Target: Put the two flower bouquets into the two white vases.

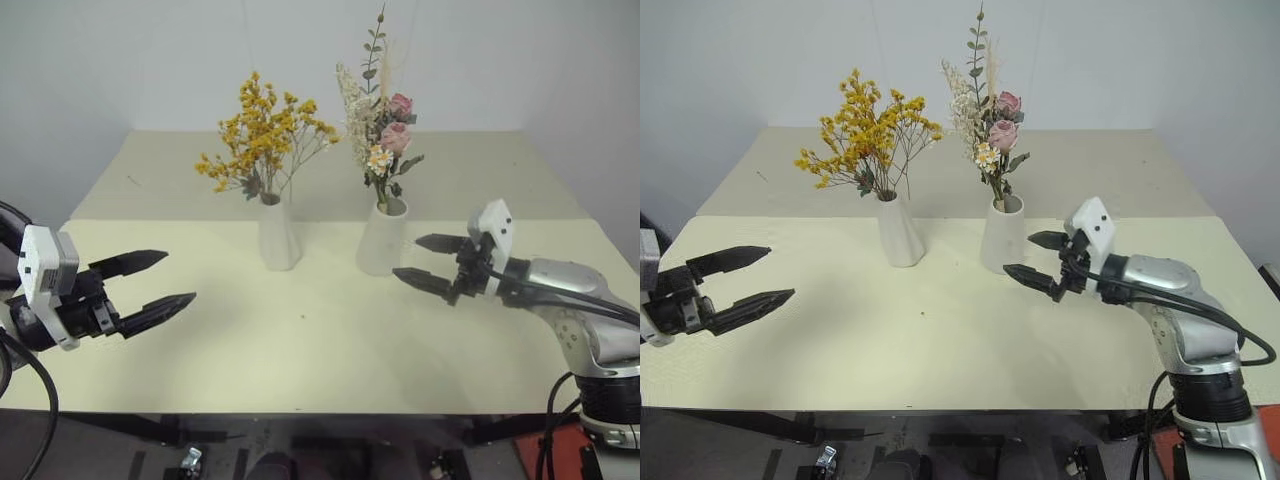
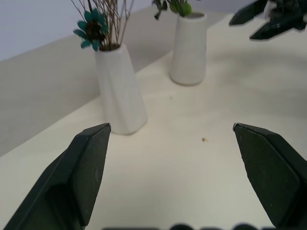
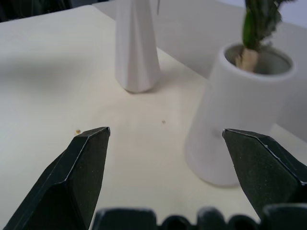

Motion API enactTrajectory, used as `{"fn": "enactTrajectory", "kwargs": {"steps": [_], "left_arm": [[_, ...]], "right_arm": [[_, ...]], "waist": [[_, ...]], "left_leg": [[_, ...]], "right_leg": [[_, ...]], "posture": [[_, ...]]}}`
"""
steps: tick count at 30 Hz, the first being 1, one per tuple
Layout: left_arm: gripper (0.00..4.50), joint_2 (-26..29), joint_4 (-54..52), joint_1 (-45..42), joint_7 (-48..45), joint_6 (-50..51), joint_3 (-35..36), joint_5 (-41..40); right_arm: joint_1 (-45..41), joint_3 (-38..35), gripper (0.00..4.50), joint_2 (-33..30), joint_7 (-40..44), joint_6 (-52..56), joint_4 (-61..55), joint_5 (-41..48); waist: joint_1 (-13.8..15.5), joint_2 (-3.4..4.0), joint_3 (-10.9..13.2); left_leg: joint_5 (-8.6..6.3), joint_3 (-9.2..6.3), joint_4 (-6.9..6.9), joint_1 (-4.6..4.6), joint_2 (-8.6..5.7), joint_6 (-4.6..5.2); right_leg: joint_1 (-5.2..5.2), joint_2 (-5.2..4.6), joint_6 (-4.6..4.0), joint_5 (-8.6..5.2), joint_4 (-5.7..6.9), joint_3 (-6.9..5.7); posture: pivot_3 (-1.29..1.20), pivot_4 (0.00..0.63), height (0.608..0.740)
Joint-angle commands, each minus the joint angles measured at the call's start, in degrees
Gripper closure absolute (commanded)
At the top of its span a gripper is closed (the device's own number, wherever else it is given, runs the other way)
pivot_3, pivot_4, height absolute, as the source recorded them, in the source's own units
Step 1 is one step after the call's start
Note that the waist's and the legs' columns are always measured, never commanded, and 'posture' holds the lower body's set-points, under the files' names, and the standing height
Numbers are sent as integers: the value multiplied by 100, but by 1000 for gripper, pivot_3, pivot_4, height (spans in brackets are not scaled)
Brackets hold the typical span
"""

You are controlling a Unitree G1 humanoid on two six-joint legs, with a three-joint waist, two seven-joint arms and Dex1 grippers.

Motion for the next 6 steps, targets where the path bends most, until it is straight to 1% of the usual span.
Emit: {"fn": "enactTrajectory", "kwargs": {"steps": [1,6], "left_arm": [[37,107,-20,174,-278,-337,259,129],[37,80,-5,193,-256,-404,220,130]], "right_arm": [[33,-318,0,-164,118,-294,9,19],[100,-368,0,-235,150,-323,13,32]], "waist": [[-2,0,0],[6,0,0]], "left_leg": [[0,1,-1,0,0,0],[0,0,-1,0,1,0]], "right_leg": [[-1,0,0,0,0,0],[2,0,0,0,-1,0]], "posture": [[0,150,740],[0,150,740]]}}
